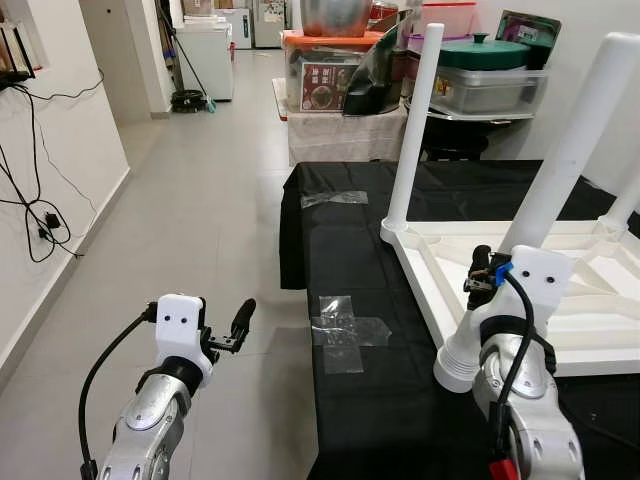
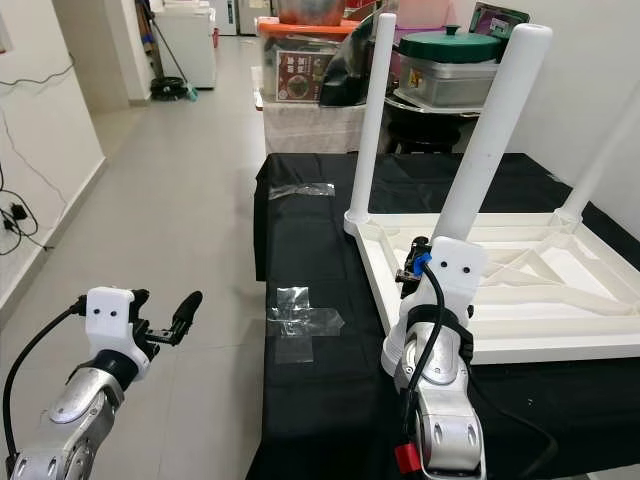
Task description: Building children table
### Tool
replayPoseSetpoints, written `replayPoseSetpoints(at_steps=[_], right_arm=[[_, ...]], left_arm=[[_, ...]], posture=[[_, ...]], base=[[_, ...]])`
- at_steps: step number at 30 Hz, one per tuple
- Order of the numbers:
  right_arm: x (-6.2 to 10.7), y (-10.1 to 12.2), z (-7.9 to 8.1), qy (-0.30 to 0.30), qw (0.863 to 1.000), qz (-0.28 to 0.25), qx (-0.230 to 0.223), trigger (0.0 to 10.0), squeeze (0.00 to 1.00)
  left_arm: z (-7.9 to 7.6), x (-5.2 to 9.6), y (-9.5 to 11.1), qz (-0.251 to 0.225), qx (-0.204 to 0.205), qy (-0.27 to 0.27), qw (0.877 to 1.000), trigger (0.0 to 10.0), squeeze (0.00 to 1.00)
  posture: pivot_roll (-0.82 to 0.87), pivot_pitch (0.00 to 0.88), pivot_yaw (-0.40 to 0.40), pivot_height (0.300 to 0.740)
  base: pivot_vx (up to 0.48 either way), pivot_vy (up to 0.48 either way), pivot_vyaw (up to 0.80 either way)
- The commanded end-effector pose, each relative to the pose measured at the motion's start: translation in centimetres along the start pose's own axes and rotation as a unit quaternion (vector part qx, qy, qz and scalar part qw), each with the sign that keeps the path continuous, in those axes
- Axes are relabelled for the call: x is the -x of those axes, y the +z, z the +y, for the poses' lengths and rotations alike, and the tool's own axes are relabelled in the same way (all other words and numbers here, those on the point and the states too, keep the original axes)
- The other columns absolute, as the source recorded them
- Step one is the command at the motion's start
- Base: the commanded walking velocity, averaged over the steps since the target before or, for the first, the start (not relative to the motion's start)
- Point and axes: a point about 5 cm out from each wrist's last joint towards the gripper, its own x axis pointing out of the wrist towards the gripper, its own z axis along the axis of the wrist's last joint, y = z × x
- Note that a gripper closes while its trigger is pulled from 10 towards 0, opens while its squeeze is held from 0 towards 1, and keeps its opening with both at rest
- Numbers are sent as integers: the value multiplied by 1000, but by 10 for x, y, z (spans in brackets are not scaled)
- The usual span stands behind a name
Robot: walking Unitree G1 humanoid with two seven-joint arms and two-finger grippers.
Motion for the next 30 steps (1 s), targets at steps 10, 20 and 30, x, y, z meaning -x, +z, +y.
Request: replayPoseSetpoints(at_steps=[10, 20, 30], right_arm=[[-1, -8, -15, -35, 999, 20, 9, 10000, 0], [-1, -4, -14, -33, 999, 11, 2, 10000, 275], [-1, 3, -14, -30, 999, -6, -12, 10000, 1000]], left_arm=[[-2, -1, -3, 2, 2, -6, 1000, 10000, 0], [-3, -1, -4, 3, 3, -7, 1000, 10000, 0], [-2, -2, -5, 3, 3, -7, 1000, 10000, 0]], posture=[[-7, 0, -5, 740], [-7, 0, -6, 740], [-10, 0, -4, 740]], base=[[0, 0, 0], [0, 0, 0], [0, 0, 0]])
